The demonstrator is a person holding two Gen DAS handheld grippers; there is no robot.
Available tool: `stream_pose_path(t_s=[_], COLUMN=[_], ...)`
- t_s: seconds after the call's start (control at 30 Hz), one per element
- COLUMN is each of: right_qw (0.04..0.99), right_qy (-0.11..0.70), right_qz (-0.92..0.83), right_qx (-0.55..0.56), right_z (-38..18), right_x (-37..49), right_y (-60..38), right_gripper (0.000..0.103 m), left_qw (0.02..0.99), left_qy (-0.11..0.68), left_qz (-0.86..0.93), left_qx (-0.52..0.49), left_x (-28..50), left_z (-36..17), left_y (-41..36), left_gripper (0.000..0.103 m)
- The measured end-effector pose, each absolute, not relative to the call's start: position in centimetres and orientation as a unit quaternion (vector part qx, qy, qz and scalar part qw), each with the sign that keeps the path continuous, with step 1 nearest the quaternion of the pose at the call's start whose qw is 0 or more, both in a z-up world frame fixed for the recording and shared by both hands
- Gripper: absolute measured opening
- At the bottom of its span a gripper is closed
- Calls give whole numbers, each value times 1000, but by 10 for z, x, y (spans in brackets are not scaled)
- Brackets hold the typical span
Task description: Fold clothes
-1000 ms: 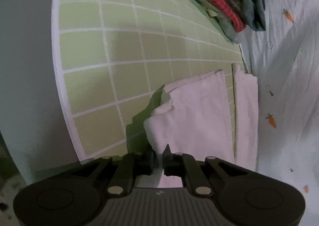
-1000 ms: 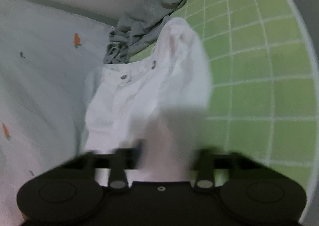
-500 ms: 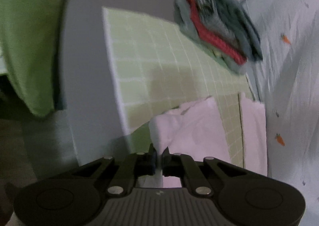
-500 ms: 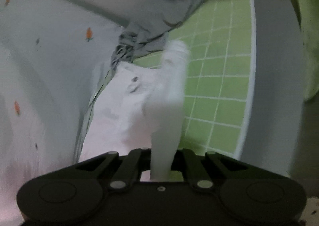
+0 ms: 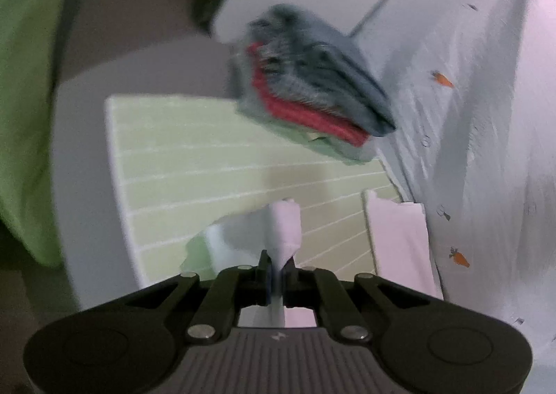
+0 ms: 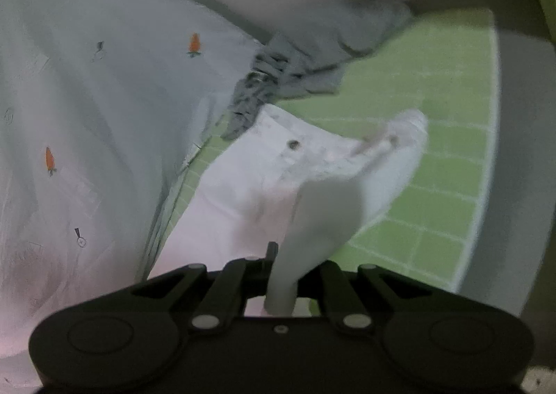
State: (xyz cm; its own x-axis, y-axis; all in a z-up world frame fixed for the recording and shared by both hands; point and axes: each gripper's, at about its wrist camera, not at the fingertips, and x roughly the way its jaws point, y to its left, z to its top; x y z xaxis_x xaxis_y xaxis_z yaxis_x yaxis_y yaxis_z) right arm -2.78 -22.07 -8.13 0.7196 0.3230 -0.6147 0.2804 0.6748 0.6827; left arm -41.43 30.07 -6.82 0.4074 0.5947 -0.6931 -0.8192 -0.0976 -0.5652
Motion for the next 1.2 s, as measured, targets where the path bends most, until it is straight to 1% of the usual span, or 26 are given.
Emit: stream_pose_path(t_s=[0.2,0.4,0.53,0.6,0.67,0.7,0.73,0.77,0.8,0.83,0.87,0.9,0.93,0.97,1.03,1.2], right_qw=[862,858,843,835,842,845,851,857,856,859,861,872,886,895,907,908], right_qy=[342,342,380,385,383,382,388,393,406,411,415,400,380,366,355,364], right_qz=[33,20,11,8,7,6,-2,-9,-15,-7,1,12,16,17,8,-61], right_qx=[373,383,381,393,380,374,354,333,318,306,293,282,267,253,226,196], right_z=[-57,-53,-63,-75,-87,-93,-99,-104,-109,-112,-114,-115,-115,-116,-117,-124], right_x=[21,89,167,212,256,278,299,320,334,340,346,343,334,325,302,234], right_y=[-182,-145,-118,-102,-83,-74,-64,-54,-48,-44,-39,-37,-35,-35,-34,-47], right_gripper=[4,4,4,4,6,9,13,16,18,23,44,62,91,99,99,101], left_qw=[702,743,772,788,806,814,814,809,806,805,804,803,798,786,761,699], left_qy=[115,125,144,160,163,167,184,203,211,211,210,210,213,223,241,277], left_qz=[513,484,449,430,408,399,394,396,401,407,413,419,428,442,468,507], left_qx=[-480,-446,-427,-411,-395,-388,-384,-383,-381,-377,-373,-369,-368,-371,-380,-421], left_x=[-347,-245,-157,-105,-53,-28,-6,10,18,15,13,11,5,-6,-29,-73], left_z=[-44,-21,-20,-25,-36,-45,-55,-62,-69,-76,-84,-91,-99,-108,-126,-167], left_y=[349,420,483,519,552,567,581,589,593,592,591,590,589,587,584,580], left_gripper=[5,5,5,5,10,23,31,34,41,53,62,78,82,82,82,85])
